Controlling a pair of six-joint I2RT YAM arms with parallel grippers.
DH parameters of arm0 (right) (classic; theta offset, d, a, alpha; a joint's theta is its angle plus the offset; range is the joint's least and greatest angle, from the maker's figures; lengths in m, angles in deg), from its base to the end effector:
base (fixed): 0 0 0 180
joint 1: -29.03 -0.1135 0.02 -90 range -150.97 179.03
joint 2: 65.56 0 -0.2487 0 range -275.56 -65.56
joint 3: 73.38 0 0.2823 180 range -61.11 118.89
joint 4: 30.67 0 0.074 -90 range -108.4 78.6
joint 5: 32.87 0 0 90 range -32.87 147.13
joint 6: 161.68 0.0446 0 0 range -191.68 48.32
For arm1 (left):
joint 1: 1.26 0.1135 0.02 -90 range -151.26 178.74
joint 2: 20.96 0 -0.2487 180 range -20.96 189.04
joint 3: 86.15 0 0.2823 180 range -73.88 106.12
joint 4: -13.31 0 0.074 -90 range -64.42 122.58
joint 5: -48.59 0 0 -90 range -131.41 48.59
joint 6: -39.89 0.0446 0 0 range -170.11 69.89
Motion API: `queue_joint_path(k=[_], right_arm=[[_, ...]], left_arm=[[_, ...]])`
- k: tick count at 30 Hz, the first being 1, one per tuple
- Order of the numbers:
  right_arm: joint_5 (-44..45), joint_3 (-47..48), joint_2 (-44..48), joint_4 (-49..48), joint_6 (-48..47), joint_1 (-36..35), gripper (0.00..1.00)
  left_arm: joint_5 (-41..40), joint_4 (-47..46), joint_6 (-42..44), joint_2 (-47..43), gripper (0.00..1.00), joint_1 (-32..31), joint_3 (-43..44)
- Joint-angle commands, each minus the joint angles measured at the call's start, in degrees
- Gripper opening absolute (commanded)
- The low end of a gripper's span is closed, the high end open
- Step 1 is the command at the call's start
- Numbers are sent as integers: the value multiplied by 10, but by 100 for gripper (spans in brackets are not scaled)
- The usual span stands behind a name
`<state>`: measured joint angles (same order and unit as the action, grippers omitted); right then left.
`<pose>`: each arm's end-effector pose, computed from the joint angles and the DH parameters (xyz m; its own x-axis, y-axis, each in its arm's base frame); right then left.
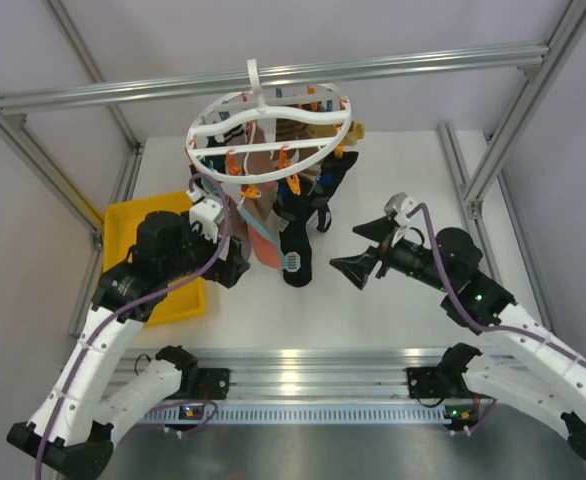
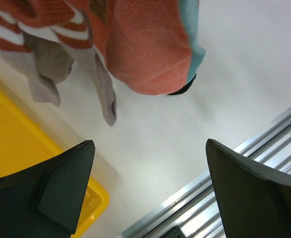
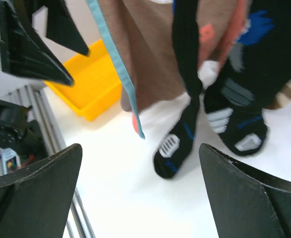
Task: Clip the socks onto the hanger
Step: Reset both arms
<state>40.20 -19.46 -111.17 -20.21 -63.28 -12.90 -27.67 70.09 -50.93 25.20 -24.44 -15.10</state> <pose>0.1713 0.1713 0.3276 -0.1526 0.0508 -0.9870 -0.8425 0.5154 0.1568 0.1828 -0.0898 0.3497 -0.4937 0.1963 -0.8472 0.5607 0.8165 -0.1376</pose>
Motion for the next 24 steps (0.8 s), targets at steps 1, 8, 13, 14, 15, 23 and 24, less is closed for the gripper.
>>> queue_joint_path(k=[1, 8, 13, 14, 15, 23, 24], right_arm=[[30, 17, 58, 144, -58, 48, 100], [22, 43, 155, 215, -80, 138, 100], [35, 68, 184, 234, -94, 180, 100], [35, 73, 191, 237, -92, 185, 100], [33, 75, 194, 239, -90, 192, 100], [9, 63, 242, 253, -60, 238, 100], [7, 62, 244, 259, -58, 243, 100]], left_arm=[[-38, 100, 77, -14, 98, 7, 48], [-77, 141, 120, -60, 98, 74, 74], [-122, 147, 142, -97, 98, 112, 74], [-130, 148, 144, -112, 98, 118, 71], [-132, 148, 147, -121, 98, 121, 70], [-152, 144, 159, -173, 98, 149, 64], [-144, 143, 161, -175, 98, 151, 63]])
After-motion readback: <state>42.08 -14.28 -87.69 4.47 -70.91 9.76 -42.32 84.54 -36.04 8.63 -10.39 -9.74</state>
